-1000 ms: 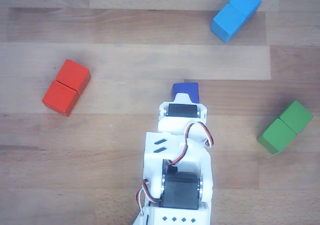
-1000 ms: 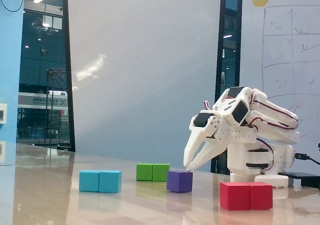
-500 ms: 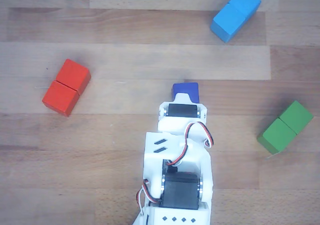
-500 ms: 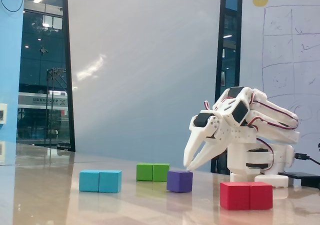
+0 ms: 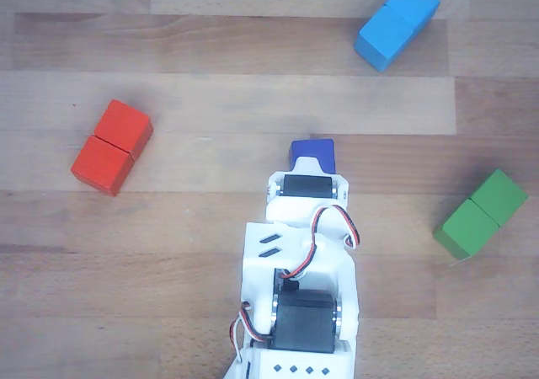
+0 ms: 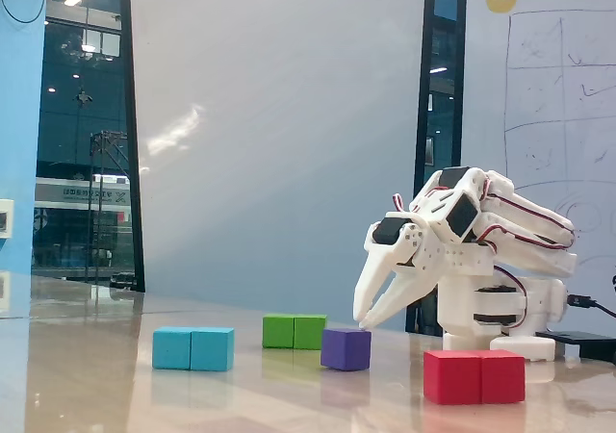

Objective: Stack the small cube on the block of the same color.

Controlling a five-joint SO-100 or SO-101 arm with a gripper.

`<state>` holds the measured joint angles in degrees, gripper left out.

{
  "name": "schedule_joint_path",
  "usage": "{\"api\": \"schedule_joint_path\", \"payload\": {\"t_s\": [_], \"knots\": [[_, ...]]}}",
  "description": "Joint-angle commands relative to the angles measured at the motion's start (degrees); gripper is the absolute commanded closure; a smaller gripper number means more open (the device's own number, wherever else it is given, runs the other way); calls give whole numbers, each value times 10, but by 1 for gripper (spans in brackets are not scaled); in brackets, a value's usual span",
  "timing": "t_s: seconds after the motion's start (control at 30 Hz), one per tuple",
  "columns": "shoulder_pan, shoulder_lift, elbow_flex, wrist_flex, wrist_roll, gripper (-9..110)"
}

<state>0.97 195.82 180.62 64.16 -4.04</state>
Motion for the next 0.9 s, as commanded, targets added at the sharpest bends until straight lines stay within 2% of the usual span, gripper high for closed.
{"api": "schedule_joint_path", "payload": {"t_s": [0.0, 0.87], "knots": [[3, 18, -33, 10, 1, 101], [3, 18, -33, 10, 1, 101]]}}
